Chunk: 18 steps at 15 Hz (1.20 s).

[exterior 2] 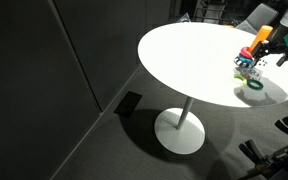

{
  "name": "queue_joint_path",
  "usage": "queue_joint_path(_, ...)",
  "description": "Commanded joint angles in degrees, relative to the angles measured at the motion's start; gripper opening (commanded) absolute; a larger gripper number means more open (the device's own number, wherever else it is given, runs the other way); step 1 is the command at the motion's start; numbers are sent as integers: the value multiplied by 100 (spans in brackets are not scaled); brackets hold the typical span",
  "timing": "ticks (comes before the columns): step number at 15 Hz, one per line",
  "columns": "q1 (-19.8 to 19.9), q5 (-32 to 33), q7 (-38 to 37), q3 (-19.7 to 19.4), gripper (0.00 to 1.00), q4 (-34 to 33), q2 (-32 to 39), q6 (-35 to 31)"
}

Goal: Put the transparent ring on the ring holder

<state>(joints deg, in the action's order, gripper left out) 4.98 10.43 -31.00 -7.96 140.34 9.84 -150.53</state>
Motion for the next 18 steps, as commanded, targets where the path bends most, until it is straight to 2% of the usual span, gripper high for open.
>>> queue_joint_path(1,-74,-187,51,-136,100,-343,415,-105)
queue_joint_path(9,-12,-919,527,-151,100,-764,1060,-478)
queue_joint_path(18,-10,-1307,849,-277,100,-747,1341,-795)
